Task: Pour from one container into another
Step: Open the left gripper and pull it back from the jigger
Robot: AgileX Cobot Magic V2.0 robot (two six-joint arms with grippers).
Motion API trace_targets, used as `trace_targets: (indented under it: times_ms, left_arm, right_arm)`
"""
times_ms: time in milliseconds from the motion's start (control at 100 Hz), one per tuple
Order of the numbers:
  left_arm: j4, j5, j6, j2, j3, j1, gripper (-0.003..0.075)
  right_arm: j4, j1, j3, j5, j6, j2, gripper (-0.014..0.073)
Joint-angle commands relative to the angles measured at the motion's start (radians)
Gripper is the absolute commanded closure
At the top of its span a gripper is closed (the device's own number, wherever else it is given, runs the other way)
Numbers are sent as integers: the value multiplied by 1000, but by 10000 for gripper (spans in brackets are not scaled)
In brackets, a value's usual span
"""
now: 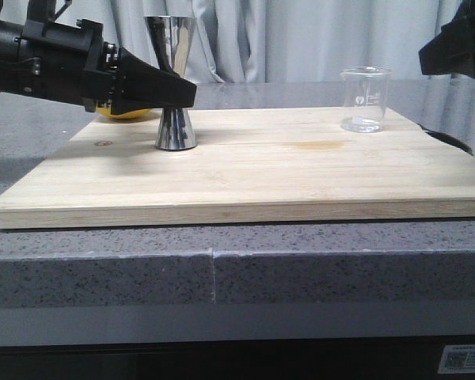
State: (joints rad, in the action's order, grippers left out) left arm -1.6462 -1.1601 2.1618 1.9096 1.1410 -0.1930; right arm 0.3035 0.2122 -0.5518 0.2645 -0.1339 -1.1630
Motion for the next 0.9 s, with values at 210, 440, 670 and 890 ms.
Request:
trace_targets:
  times_ms: [210, 440, 670, 890]
  left_arm:
    - [-29, -108, -24, -50, 20, -7, 600]
    - [-21, -108, -41, -50, 20, -7, 482]
    - [-13, -108, -58, -50, 20, -7, 475]
    - [-3, -108, -87, -50, 20, -7, 371]
  right_arm:
    - [-6, 0, -25, 67, 0, 26, 154]
    - [-6, 0, -25, 67, 0, 26, 154]
    - [-6, 0, -25, 67, 0, 26, 154]
    - [-6, 0, -25, 70, 0, 26, 154]
